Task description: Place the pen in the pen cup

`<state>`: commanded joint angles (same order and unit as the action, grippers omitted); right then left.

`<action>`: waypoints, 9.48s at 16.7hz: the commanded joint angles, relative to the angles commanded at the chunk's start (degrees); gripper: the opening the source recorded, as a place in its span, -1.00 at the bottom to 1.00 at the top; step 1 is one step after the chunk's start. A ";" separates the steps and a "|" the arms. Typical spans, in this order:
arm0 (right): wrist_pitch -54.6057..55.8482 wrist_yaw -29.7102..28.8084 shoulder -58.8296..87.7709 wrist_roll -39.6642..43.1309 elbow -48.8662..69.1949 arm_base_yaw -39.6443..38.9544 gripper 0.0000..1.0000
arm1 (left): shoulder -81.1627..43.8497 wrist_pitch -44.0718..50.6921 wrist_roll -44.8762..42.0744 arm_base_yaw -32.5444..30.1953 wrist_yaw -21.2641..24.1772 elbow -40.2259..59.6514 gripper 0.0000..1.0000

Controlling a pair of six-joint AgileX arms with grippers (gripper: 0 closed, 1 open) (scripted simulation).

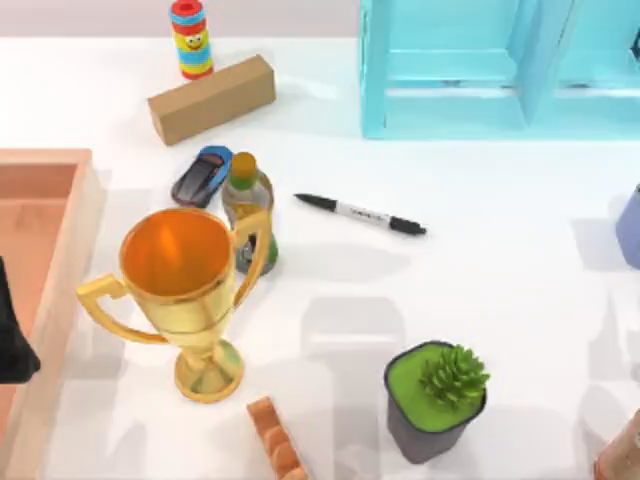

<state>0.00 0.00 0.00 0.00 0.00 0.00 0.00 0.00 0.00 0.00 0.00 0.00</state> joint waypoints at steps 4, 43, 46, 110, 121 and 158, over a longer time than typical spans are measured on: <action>-0.91 -0.08 1.60 0.34 1.53 -0.42 1.00 | 0.00 0.00 0.00 0.00 0.00 0.00 1.00; -84.42 -8.96 152.51 33.58 151.96 -34.44 1.00 | 0.00 0.00 0.00 0.00 0.00 0.00 1.00; -82.70 -8.90 151.88 35.08 150.07 -33.17 1.00 | 0.00 0.00 0.00 0.00 0.00 0.00 1.00; -76.20 -5.03 115.37 20.79 106.81 -43.89 -1.00 | 0.00 0.00 0.00 0.00 0.00 0.00 1.00; -25.27 31.61 116.20 9.41 84.83 -21.20 -1.00 | 0.00 0.00 0.00 0.00 0.00 0.00 1.00; 84.71 85.20 115.36 -21.51 52.67 28.80 -1.00 | 0.00 0.00 0.00 0.00 0.00 0.00 1.00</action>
<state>84.71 85.20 115.36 -21.51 52.67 28.80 0.00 0.00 0.00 0.00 0.00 0.00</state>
